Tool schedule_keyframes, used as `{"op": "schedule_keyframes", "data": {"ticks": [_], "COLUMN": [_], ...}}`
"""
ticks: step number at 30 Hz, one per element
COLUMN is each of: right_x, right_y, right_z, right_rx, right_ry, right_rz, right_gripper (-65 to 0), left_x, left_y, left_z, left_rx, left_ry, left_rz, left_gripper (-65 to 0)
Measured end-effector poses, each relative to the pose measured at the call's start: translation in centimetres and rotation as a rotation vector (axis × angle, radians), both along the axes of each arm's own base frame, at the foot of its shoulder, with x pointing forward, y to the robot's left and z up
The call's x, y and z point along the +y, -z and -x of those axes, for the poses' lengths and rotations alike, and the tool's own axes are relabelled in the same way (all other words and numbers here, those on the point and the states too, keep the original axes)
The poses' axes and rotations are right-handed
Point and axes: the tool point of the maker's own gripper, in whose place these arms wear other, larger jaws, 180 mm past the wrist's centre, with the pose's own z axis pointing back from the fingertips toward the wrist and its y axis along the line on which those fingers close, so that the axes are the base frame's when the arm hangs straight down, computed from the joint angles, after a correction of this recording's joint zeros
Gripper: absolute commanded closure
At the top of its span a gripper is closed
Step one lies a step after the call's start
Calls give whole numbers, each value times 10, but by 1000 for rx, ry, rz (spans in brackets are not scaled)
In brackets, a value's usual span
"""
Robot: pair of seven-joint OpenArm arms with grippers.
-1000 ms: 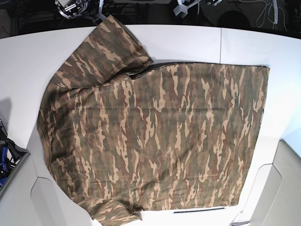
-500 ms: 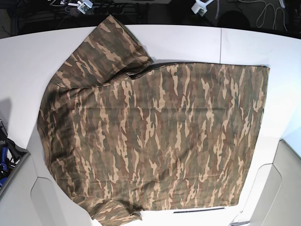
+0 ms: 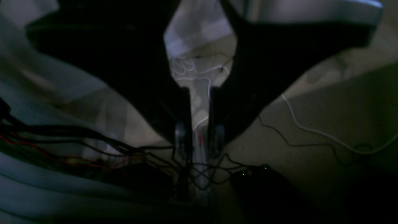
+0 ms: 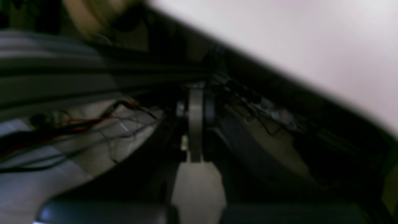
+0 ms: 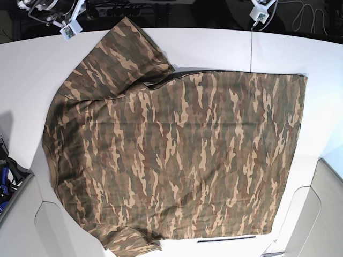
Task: Fold the T-shirt properly
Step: 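Move both grippers from rest toward the shirt's shoulder corners, then grasp the camouflage shirt's shoulder edge with both grippers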
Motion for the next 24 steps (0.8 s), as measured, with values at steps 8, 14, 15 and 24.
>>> {"op": "schedule_keyframes", "data": {"ticks": [8, 14, 15, 24], "right_x": [-13, -36, -38, -46], "right_y": [-47, -62, -63, -51], "right_z": [-53, -92, -97, -120], "right_rx": [-158, -265, -275, -280], "right_ry": [127, 205, 225, 332], "right_rz": [-78, -47, -44, -59], "right_gripper": [0, -156, -216, -326], "left_x": [33, 62, 69, 105], "left_y": [-45, -76, -79, -110], "left_z": [-24, -49, -49, -72], "left_rx": [-76, -185, -189, -286], "left_ry": [-53, -192, -211, -246], "left_rz": [-52, -33, -38, -40], "left_gripper": [-282, -288, -288, -394]}}
